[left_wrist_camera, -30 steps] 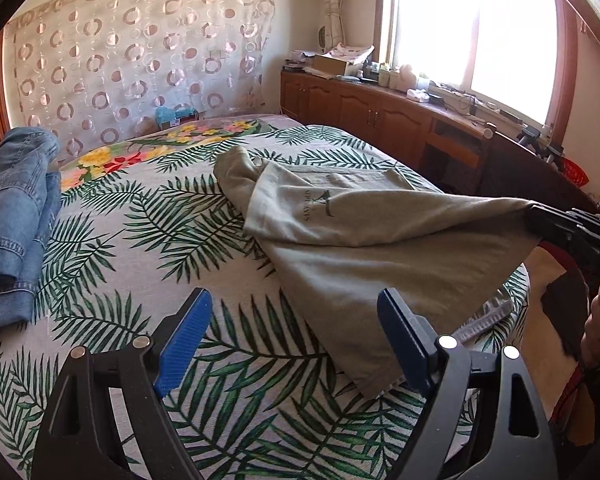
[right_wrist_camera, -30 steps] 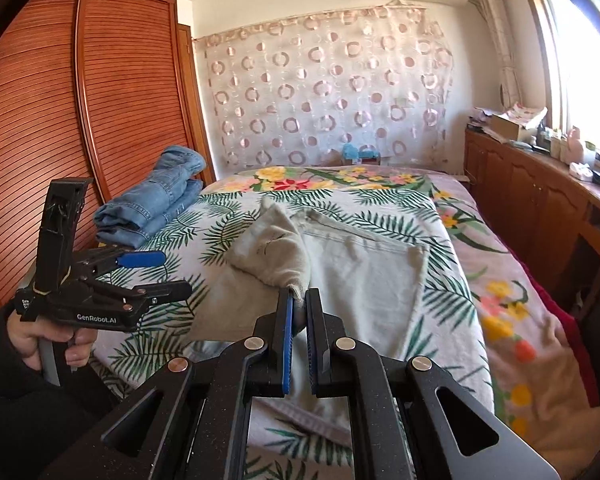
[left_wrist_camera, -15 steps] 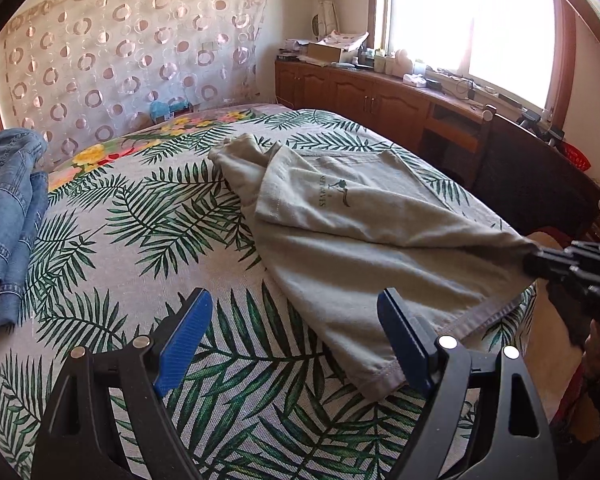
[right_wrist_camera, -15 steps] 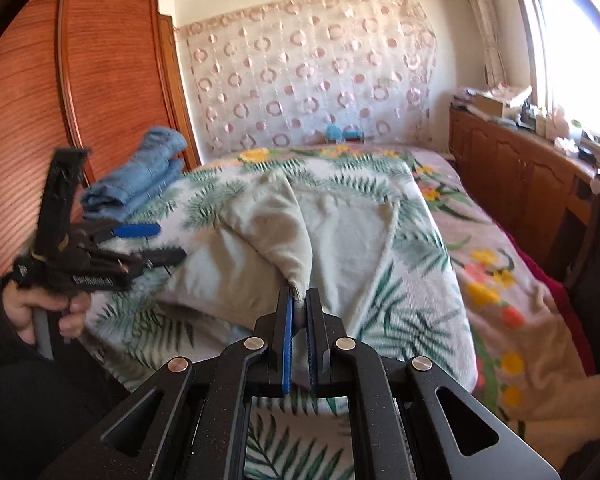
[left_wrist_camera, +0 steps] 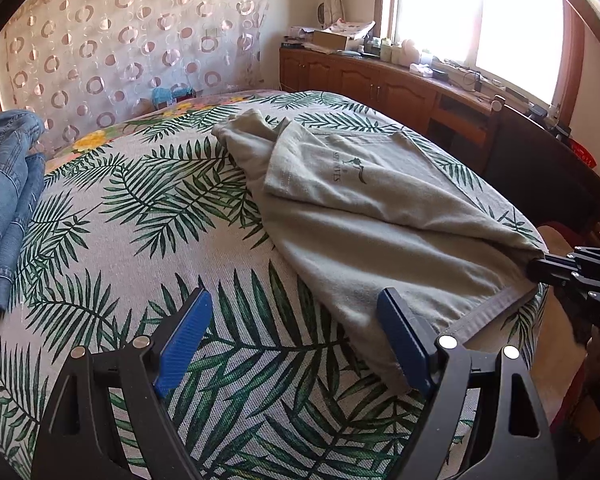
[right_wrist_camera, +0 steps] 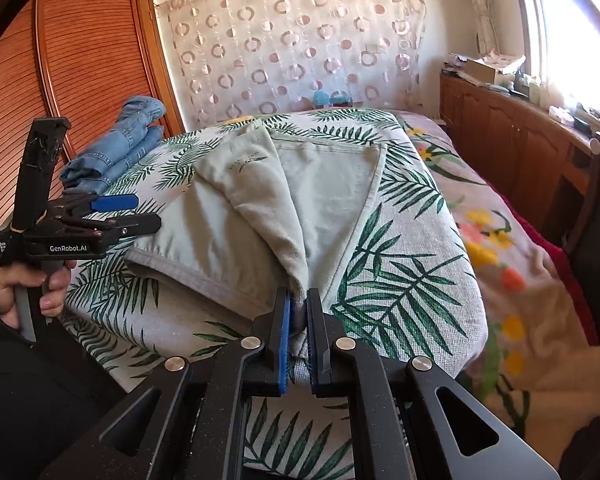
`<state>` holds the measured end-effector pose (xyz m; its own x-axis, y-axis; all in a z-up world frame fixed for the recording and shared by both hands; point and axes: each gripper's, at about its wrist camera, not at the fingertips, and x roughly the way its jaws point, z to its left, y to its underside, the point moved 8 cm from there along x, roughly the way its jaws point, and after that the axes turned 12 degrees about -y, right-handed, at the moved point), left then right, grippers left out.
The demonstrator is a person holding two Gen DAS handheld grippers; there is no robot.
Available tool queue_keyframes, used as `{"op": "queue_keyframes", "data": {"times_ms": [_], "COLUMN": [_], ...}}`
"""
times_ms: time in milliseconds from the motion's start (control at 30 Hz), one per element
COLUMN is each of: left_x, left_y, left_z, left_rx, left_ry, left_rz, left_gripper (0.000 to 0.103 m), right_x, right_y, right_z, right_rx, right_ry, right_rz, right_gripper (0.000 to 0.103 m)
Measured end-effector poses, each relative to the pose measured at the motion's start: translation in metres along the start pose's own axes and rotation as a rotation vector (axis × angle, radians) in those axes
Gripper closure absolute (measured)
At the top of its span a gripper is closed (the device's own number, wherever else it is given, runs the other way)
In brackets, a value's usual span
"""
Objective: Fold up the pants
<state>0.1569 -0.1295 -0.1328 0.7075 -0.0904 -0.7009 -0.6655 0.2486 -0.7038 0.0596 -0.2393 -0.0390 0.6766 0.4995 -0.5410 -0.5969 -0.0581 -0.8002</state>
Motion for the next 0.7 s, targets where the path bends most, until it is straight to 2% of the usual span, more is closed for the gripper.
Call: {"op": "queue_keyframes", "data": {"times_ms": [200,300,633,700], "left_x": [0.007,0.008,0.007,0.006], "left_y": [0.007,0.008,0.009,0.009], "left_z": [-0.002,-0.002,-0.003,-0.002], "left_rx": [0.008,0.009,0.009,0.000], "left_ry": [-0.002,-0.004,0.000,0.008], "left_rz": [0.035,0.036,0.027,0.024], "left_gripper": [0.018,0.018,0.018,0.018], "right_x": [0.003,0.001,-0.002,0.003], "right_y": [0.001,0.000,-0.015,-0.022], "right_z": [-0.001,-0.002,-0.009,-0.007], "right_rx": [0.001,0.003,0.006,-0.004], "right_ry": [-0.003,0.000,0.022,0.016], "right_rz": [0.008,-0.002,-0.056,-0.062], "right_gripper": [0.097,0.087,0.074,0.067]}}
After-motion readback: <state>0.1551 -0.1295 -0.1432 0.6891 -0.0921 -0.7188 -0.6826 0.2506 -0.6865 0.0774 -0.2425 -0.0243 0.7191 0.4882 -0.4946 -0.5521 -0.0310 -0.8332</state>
